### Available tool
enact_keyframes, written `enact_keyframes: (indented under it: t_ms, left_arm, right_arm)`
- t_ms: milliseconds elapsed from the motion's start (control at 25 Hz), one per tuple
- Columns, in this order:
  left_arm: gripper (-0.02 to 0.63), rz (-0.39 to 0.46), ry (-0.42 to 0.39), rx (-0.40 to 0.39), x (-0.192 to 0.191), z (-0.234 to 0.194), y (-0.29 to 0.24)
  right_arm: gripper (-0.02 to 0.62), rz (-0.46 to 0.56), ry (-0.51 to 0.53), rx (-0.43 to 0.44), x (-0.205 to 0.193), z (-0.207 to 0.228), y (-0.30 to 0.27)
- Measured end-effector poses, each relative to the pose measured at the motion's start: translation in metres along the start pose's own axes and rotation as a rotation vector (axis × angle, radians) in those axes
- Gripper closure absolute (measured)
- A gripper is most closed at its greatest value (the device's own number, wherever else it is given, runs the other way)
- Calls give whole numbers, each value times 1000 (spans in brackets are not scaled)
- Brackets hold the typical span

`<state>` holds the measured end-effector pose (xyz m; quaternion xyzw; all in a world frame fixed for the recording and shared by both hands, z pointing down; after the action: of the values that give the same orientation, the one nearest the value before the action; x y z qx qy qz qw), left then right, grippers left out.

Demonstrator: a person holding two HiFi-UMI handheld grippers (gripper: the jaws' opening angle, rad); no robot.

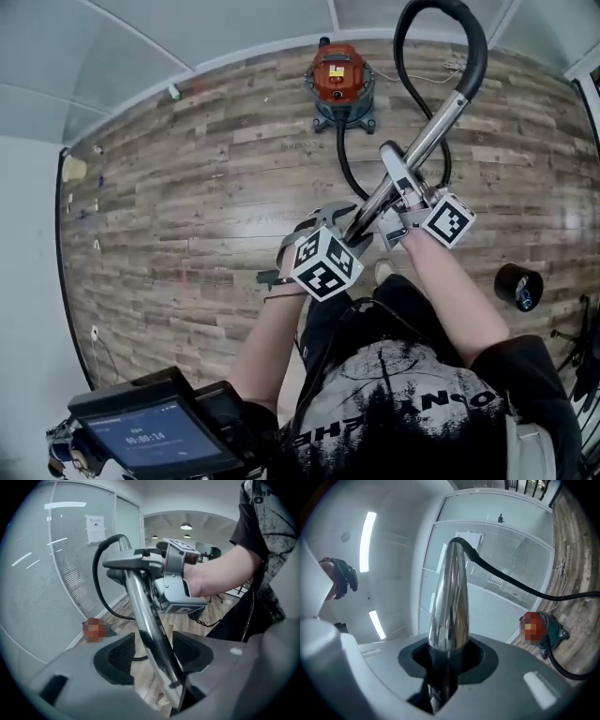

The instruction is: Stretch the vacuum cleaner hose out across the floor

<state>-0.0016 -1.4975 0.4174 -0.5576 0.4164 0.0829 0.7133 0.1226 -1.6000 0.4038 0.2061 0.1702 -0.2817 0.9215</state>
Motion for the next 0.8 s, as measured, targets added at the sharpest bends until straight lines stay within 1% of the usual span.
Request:
enact_keyframes:
  t_ms: [80,120,160,280,360,400,440,480,560,680,760,800]
  left_arm:
    - [360,-19,-59,-1,12,21,-7]
    - [359,-23,-78,0,17,28,-10]
    - [360,-22,-80,-3,21,34,-12]
    - [380,0,-12,-51,25,48,-14]
    - [448,28,38,-99,22,57,-10]
    - [465,38,62,-126,18,61,-7]
    - [488,38,80,-152,13,65,-2]
    - [497,33,84,-168,7,69,5]
    - [503,23,49,-170,-13,77,21]
    - [513,40,4,-166,-49,95,55]
    - [515,26,-7,-173,-69,107,79]
    - [514,15,-17,-179,-78,112,90]
  right_arm:
    - [480,9,18,18,6,-20,14]
    - [480,15,22,16,7,-29,21]
    - [480,20,24,12,7,-37,27]
    - [480,37,44,13,3,-58,45]
    - [480,62,70,25,1,-70,56]
    - [482,74,84,33,-2,-76,61]
    - [485,83,97,39,-7,-82,67]
    - [486,86,109,41,-15,-88,73]
    - [486,77,137,44,-39,-104,83]
    - [489,34,173,79,-83,-135,99]
    - [491,22,172,99,-100,-152,107]
    - [500,33,161,104,-104,-159,110]
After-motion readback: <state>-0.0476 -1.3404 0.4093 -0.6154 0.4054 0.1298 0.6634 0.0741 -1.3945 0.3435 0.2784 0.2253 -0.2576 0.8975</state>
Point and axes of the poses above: the fingertips, and each gripper's own axes: y backward along the fingers, z to its right, x out of its top, the point moved 8 cm from there along y, backward along the fingers, and after that the axes turned 5 degrees about z, right-handed, at the moved point
